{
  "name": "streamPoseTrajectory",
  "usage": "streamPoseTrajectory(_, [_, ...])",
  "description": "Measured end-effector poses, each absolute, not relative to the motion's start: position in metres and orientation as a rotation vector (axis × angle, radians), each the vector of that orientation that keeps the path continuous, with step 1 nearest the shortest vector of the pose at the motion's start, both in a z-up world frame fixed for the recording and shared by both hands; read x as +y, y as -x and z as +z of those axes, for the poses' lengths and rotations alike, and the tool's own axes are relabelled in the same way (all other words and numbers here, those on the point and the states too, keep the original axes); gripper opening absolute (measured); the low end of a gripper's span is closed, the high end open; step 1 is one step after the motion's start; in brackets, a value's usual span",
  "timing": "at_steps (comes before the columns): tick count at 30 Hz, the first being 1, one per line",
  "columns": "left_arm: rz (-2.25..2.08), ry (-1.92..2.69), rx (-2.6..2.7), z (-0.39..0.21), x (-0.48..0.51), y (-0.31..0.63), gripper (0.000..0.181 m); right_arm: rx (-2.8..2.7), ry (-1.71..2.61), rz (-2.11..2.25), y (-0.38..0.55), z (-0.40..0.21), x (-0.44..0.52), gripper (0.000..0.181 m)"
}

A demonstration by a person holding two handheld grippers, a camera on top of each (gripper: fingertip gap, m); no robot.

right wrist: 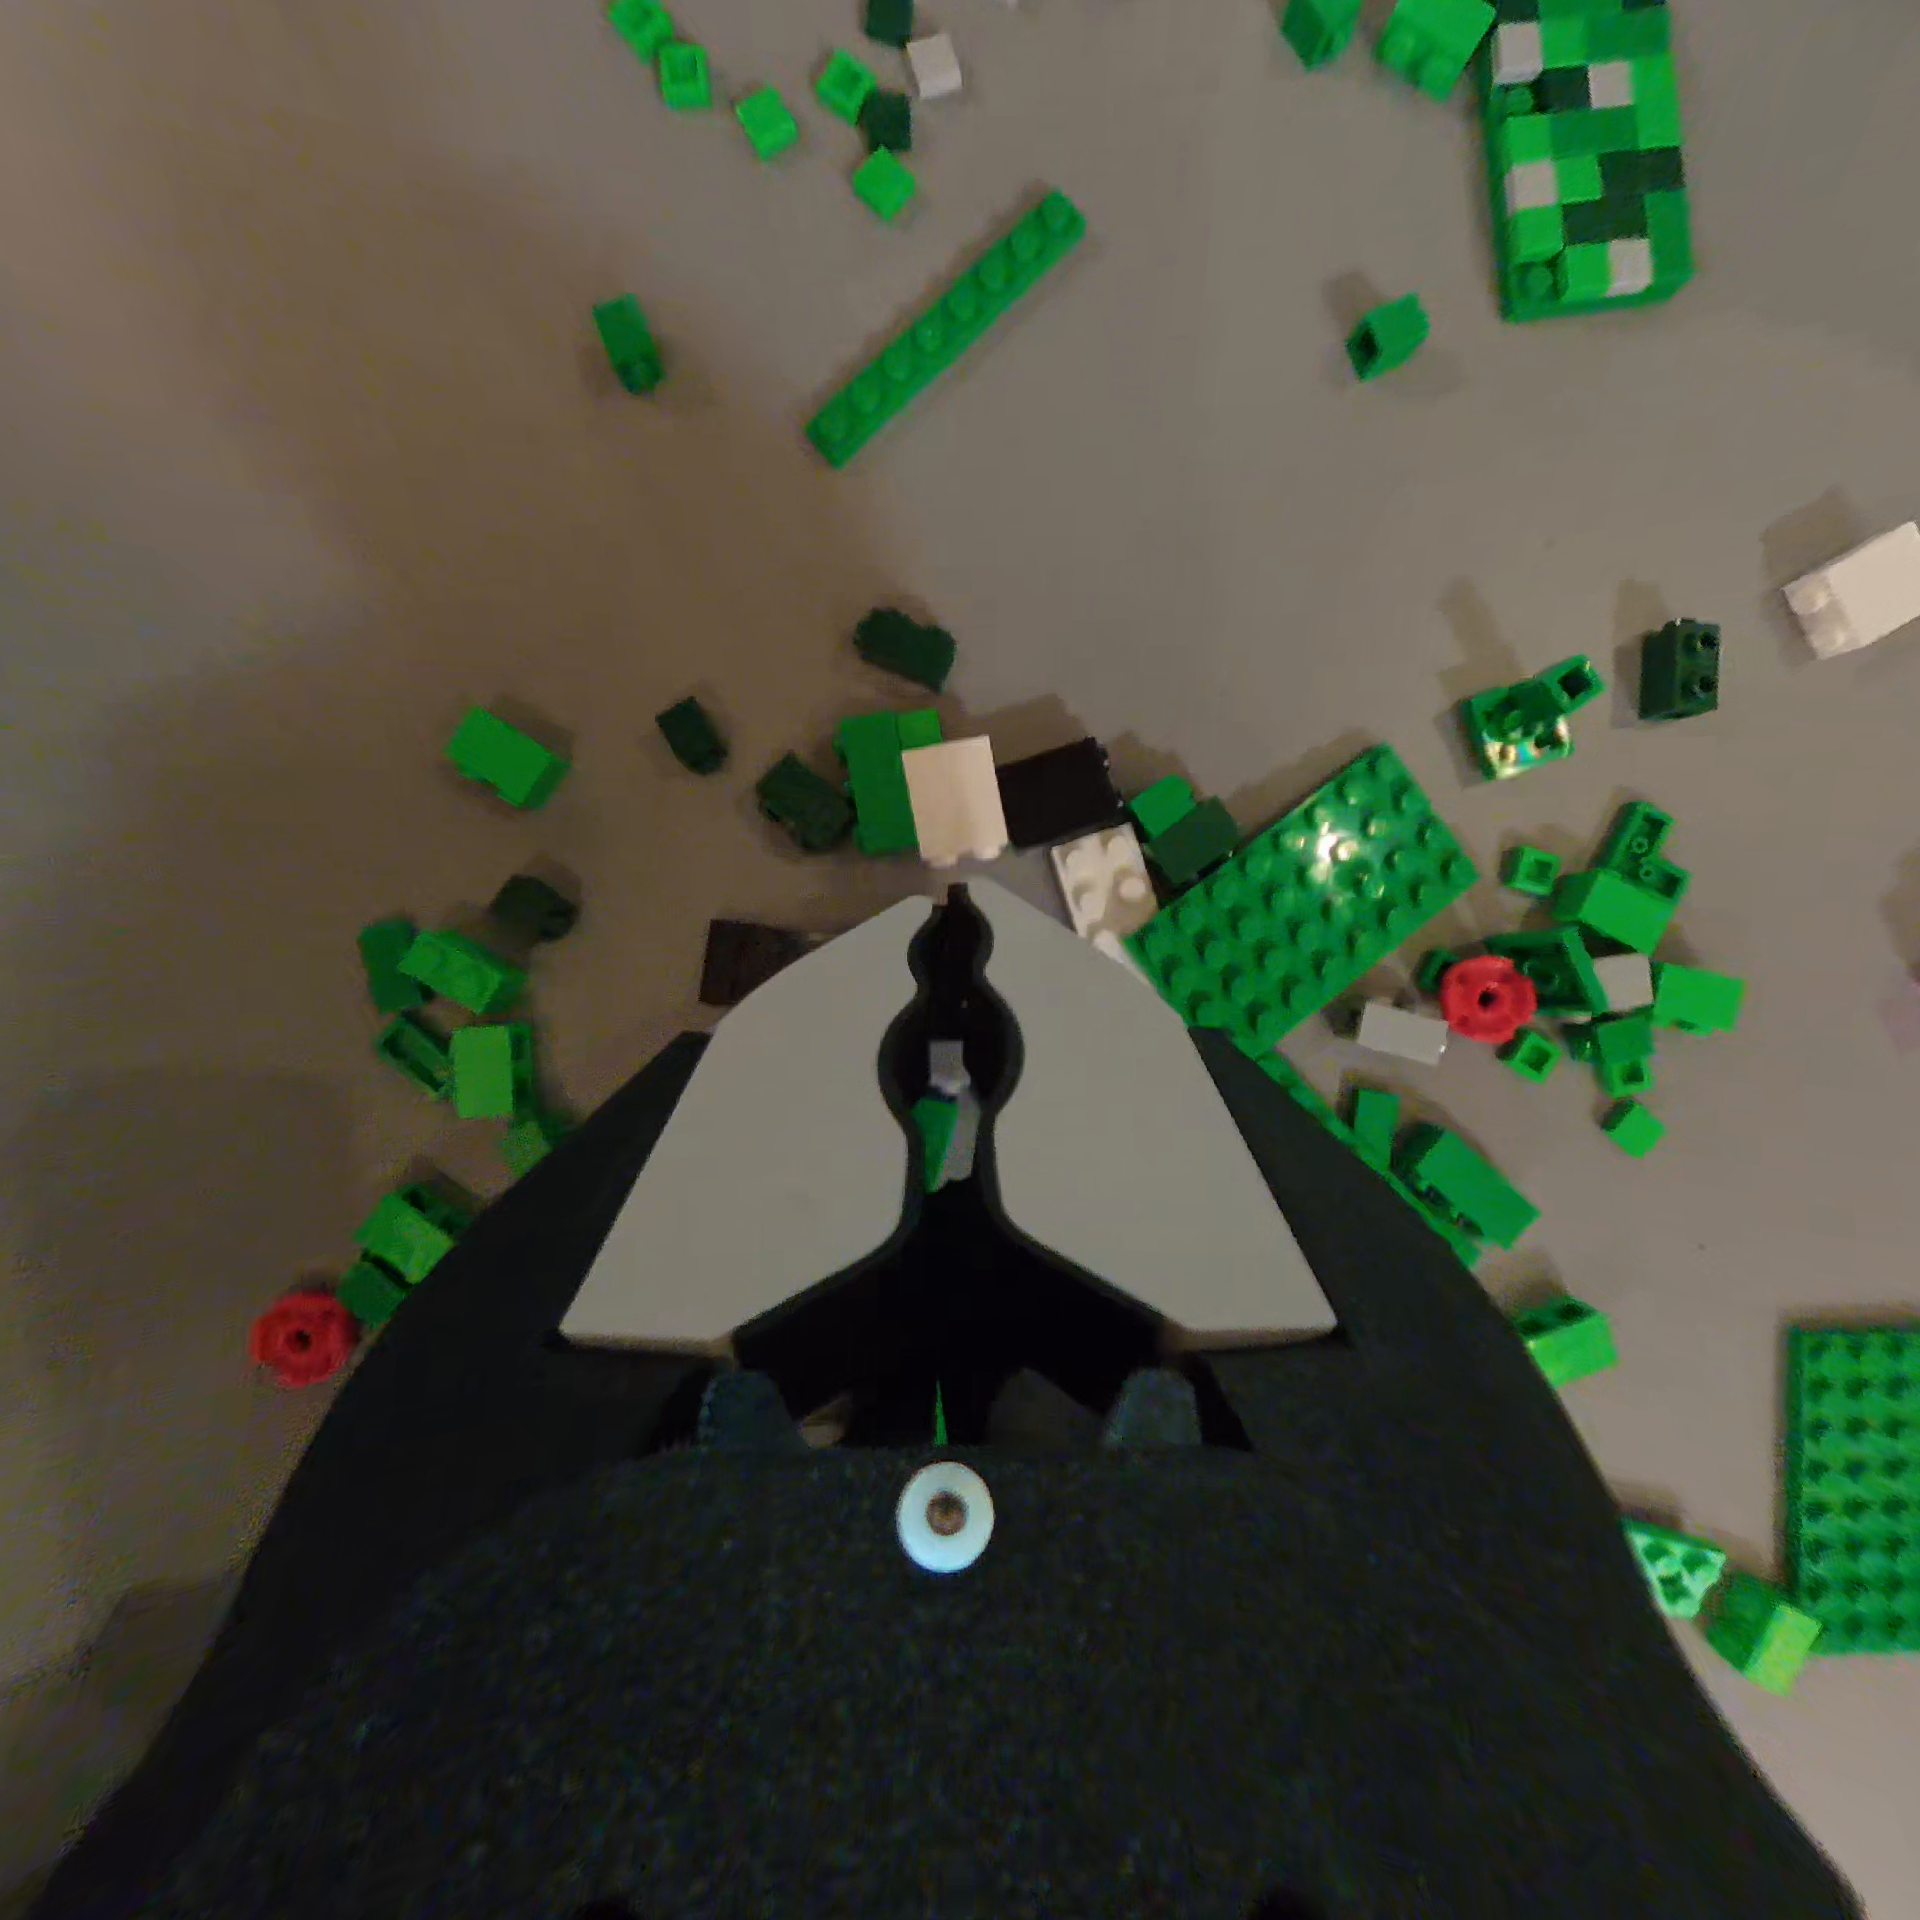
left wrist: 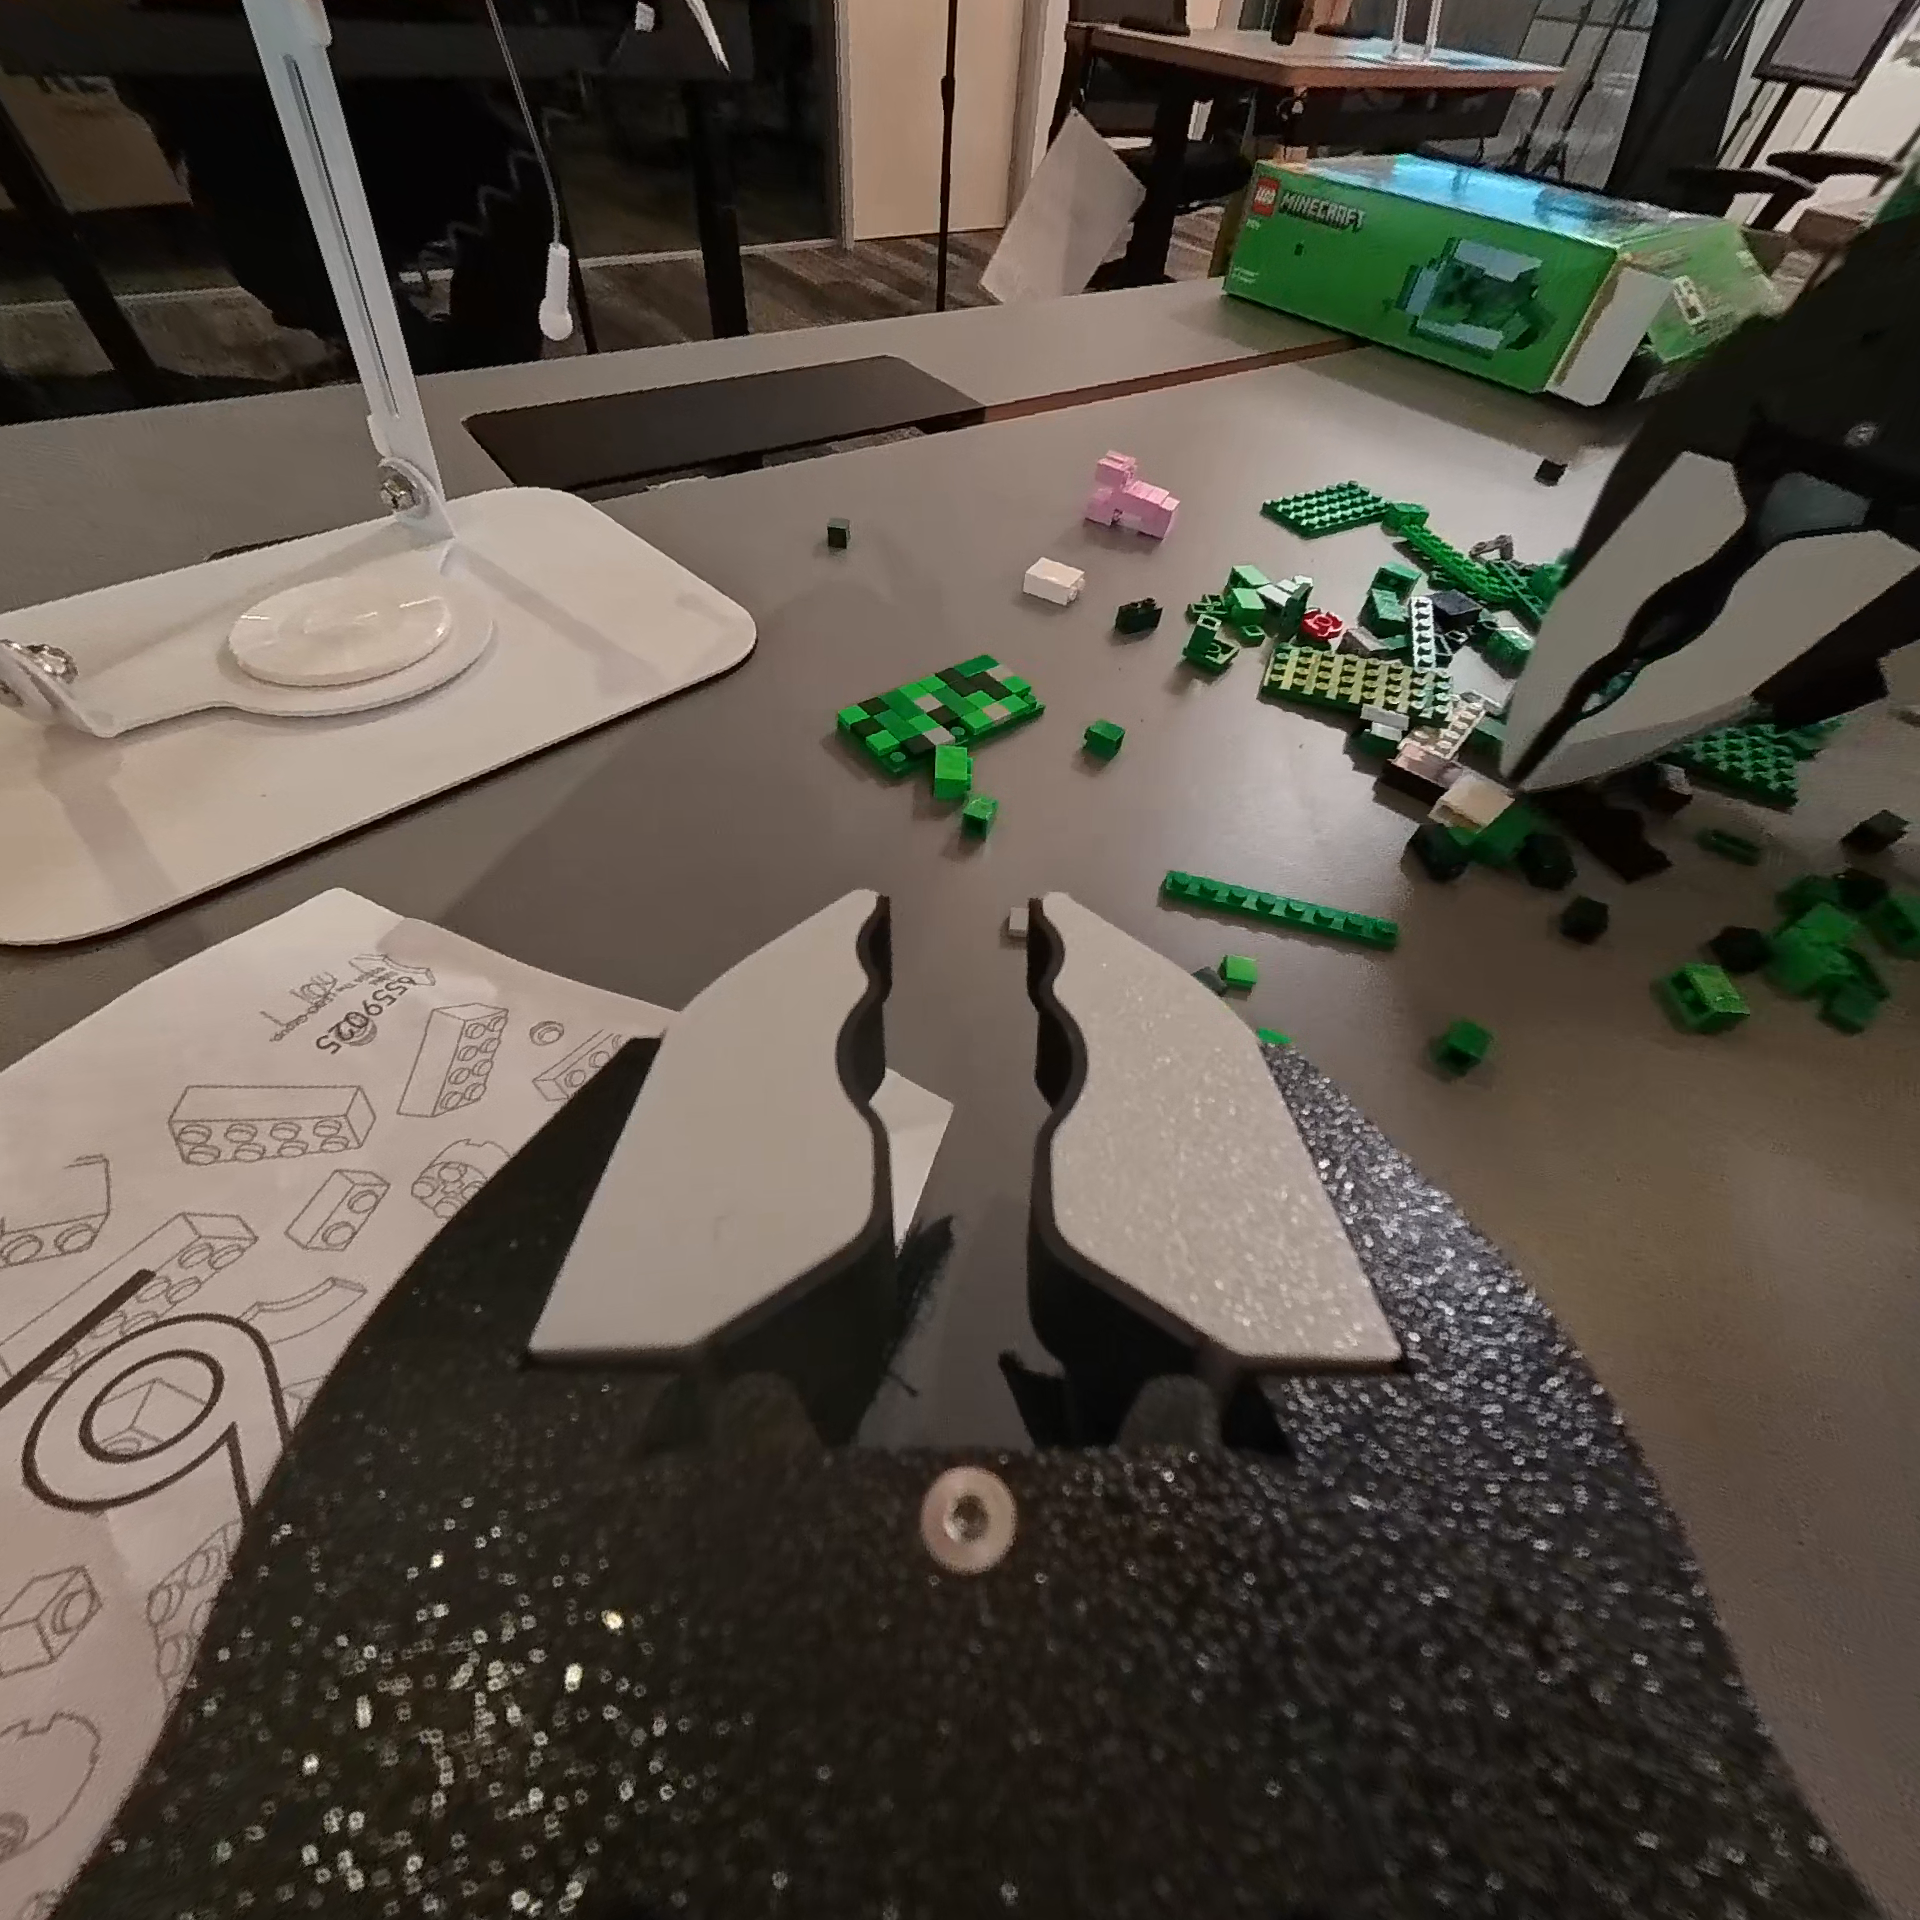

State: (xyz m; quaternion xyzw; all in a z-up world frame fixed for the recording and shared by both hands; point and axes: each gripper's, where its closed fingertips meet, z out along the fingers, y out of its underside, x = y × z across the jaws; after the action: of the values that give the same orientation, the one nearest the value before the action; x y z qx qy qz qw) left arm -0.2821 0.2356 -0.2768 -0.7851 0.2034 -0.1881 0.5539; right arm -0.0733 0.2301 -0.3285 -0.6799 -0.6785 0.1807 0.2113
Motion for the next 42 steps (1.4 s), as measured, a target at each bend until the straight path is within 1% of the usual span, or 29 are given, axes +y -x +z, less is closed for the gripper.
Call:
streamPoseTrajectory(2, [-0.444, 1.857, 0.481, -0.277, 0.236, 0.282, 0.024, -1.874, 1.894, 0.522, 0.068, -0.327, 0.227, 0.000])
streamPoseTrajectory(3, [-0.443, 1.858, 0.482, -0.277, 0.236, 0.282, 0.024, -1.855, 1.885, 0.558, 0.070, -0.324, 0.226, 0.006])
streamPoseTrajectory(5, [-0.442, 1.861, 0.485, -0.278, 0.236, 0.281, 0.024, -1.825, 1.863, 0.643, 0.076, -0.317, 0.222, 0.023])
streamPoseTrajectory(8, [-0.441, 1.862, 0.485, -0.278, 0.236, 0.282, 0.024, -1.837, 1.844, 0.625, 0.085, -0.316, 0.226, 0.030])
streamPoseTrajectory(12, [-0.455, 1.855, 0.471, -0.276, 0.236, 0.283, 0.024, -1.925, 1.811, 0.675, 0.097, -0.321, 0.222, 0.033])
streamPoseTrajectory(15, [-0.464, 1.855, 0.465, -0.276, 0.236, 0.283, 0.025, -1.970, 1.863, 0.683, 0.101, -0.328, 0.222, 0.034])
streamPoseTrajectory(16, [-0.465, 1.856, 0.466, -0.276, 0.236, 0.283, 0.025, -1.983, 1.885, 0.676, 0.099, -0.329, 0.223, 0.032])
streamPoseTrajectory(19, [-0.462, 1.858, 0.469, -0.277, 0.235, 0.282, 0.025, -2.012, 1.889, 0.618, 0.094, -0.328, 0.225, 0.017])
streamPoseTrajectory(21, [-0.462, 1.859, 0.471, -0.277, 0.235, 0.282, 0.025, -2.028, 1.870, 0.570, 0.089, -0.327, 0.226, 0.013])
streamPoseTrajectory(24, [-0.460, 1.862, 0.475, -0.277, 0.235, 0.282, 0.025, -2.029, 1.901, 0.588, 0.082, -0.328, 0.220, 0.019])
streamPoseTrajectory(30, [-0.454, 1.861, 0.477, -0.277, 0.235, 0.282, 0.025, -2.038, 1.958, 0.580, 0.060, -0.328, 0.211, 0.017])
streamPoseTrajectory(32, [-0.458, 1.862, 0.475, -0.277, 0.235, 0.282, 0.026, -2.026, 1.974, 0.593, 0.053, -0.327, 0.206, 0.019])
streamPoseTrajectory(35, [-0.454, 1.865, 0.482, -0.278, 0.235, 0.281, 0.026, -1.868, 1.946, 0.579, 0.051, -0.316, 0.214, 0.038])
streamPoseTrajectory(37, [-0.454, 1.867, 0.487, -0.279, 0.235, 0.280, 0.026, -1.732, 1.922, 0.535, 0.044, -0.307, 0.227, 0.044])
streamPoseTrajectory(42, [-0.454, 1.867, 0.487, -0.278, 0.235, 0.280, 0.026, -1.286, 1.916, 0.351, -0.005, -0.293, 0.278, 0.042])
